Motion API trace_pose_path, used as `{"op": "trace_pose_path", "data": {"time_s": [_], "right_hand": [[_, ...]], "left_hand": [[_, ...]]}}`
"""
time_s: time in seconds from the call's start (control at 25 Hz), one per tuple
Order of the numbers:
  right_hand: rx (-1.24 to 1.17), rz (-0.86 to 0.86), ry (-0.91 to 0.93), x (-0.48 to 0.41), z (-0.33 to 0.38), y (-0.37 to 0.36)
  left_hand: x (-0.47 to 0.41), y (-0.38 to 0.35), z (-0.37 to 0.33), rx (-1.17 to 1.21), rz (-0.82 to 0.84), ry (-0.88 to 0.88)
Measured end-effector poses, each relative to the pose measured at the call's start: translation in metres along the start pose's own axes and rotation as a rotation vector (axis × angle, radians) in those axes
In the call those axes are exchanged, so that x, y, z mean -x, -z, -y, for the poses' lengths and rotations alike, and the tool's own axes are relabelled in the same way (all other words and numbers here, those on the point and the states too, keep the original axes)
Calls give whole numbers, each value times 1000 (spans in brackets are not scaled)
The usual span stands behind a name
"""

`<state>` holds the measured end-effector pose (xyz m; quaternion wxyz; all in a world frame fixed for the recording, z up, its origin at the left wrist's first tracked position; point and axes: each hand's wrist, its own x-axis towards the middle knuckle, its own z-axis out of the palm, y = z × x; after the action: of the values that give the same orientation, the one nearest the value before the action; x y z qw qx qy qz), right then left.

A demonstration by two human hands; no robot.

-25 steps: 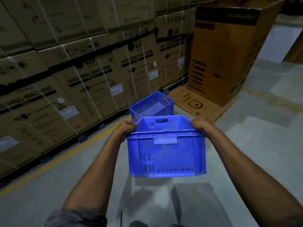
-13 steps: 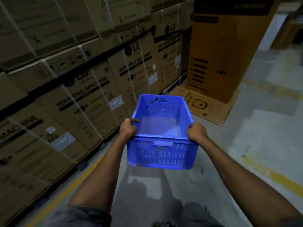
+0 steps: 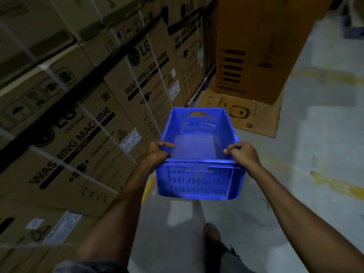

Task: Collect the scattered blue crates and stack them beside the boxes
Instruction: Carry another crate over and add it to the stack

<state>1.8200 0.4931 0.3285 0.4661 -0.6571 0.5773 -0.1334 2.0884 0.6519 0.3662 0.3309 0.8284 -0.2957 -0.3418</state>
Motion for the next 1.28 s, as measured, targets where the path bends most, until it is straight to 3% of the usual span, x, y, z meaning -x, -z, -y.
{"op": "trace_pose_path", "data": {"time_s": [0.12, 0.2, 0.4, 0.52, 0.76, 1.0, 1.12, 1.28], "right_hand": [[-69, 320, -10, -22, 30, -19], [108, 349, 38, -35, 46, -36], [227, 38, 107, -51, 75, -88], [221, -121, 74, -53, 77, -116], [167, -294, -37, -58, 40, -185], [179, -405, 5, -109, 8, -227], [246, -419, 31, -131, -20, -244], [256, -392, 19, -146, -51, -266]], "left_hand": [[-53, 34, 6, 79, 5, -26], [-83, 61, 16, 100, 83, -76], [-156, 114, 26, -143, 452, -284], [-198, 120, 41, -230, 577, -399], [-304, 85, 120, -405, 586, -528], [-354, 43, 144, -301, 483, -599], [-399, 10, 185, -341, 424, -608], [-384, -4, 202, -333, 389, -620]]}}
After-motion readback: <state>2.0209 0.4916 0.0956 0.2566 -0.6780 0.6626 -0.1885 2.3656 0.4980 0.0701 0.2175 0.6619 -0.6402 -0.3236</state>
